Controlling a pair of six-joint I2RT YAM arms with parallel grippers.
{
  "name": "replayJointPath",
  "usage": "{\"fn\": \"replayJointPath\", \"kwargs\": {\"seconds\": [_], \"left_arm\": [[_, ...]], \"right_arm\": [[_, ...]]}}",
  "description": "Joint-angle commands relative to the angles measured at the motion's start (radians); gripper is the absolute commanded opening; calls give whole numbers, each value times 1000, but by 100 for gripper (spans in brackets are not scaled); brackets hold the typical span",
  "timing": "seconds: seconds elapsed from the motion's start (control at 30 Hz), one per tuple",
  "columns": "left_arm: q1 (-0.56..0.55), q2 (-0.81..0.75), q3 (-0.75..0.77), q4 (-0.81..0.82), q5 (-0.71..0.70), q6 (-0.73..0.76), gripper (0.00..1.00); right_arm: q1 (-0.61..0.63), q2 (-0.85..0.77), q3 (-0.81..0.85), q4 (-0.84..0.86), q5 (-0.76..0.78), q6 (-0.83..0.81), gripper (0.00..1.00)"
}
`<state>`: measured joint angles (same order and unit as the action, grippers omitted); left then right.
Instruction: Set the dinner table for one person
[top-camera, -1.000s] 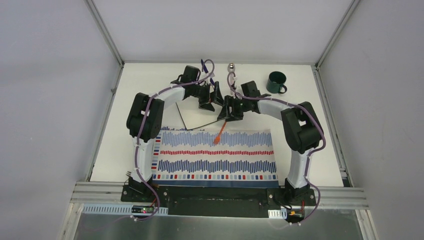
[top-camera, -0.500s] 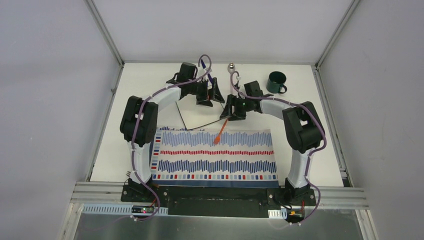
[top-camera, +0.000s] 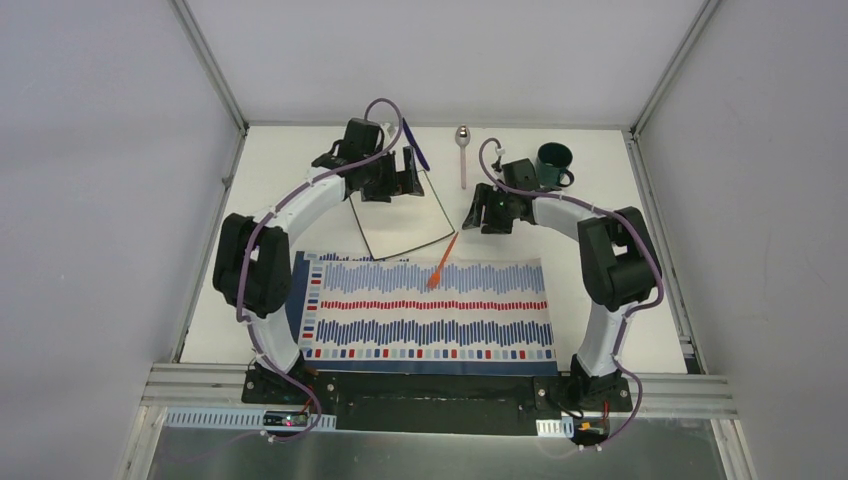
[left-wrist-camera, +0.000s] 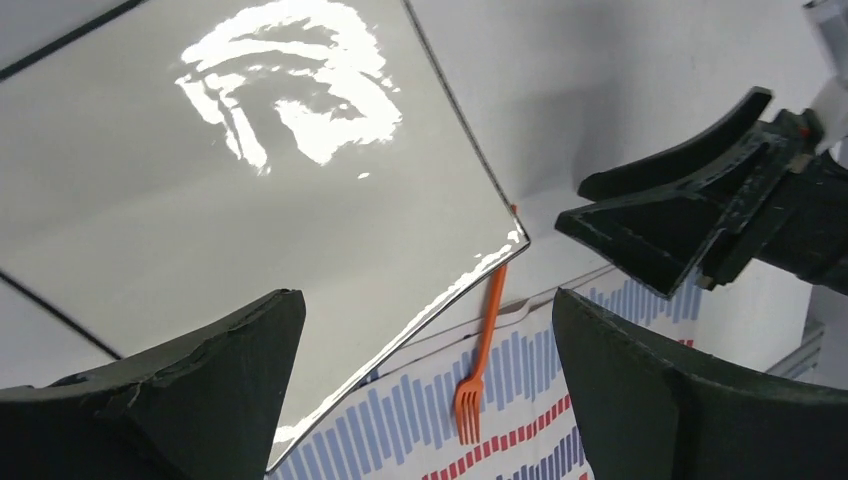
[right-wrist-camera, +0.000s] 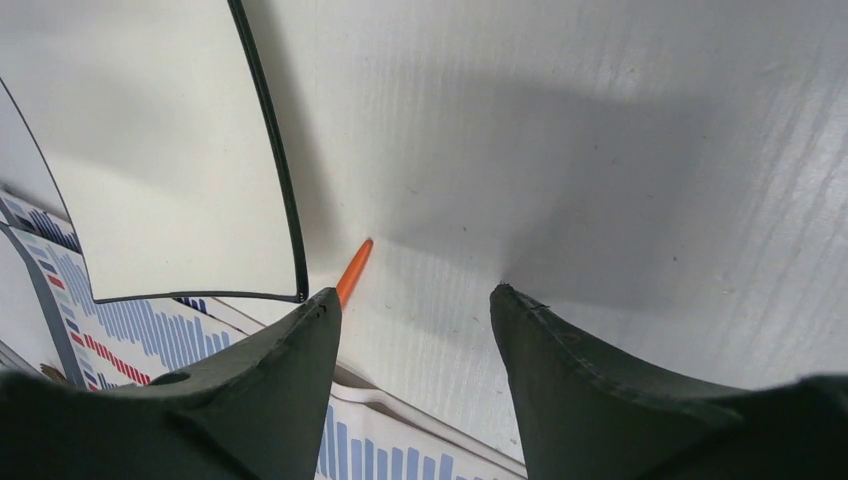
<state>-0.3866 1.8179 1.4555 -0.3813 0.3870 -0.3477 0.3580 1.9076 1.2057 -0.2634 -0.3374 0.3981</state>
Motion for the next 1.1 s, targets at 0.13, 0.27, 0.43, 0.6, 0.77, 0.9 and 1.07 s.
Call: {"fn": "replayJointPath", "kwargs": {"seconds": [0.13, 0.27, 0.43, 0.6, 0.77, 0.9, 1.07], "left_arm": [[-9, -180, -153, -83, -295, -31, 99], [-18, -246, -233, -88, -395, -47, 99], [-20, -309, -311, -77, -449, -46, 99], [-19, -318, -358, -58, -448, -42, 99], [-18, -307, -388, -37, -494, -39, 99], [-18, -308, -400, -26, -543, -38, 99], [-18, -343, -425, -18, -612, -31, 99]], "right_arm": [[4, -77, -28, -10, 66, 7, 61], [4, -66, -27, -14, 63, 5, 62], [4, -67, -22, -20, 67, 2, 62], [5, -67, -10, -25, 77, 2, 62], [1, -30, 37, -26, 54, 0, 62], [-2, -3, 75, -14, 49, -5, 61], [2, -38, 70, -59, 233, -46, 62]]}}
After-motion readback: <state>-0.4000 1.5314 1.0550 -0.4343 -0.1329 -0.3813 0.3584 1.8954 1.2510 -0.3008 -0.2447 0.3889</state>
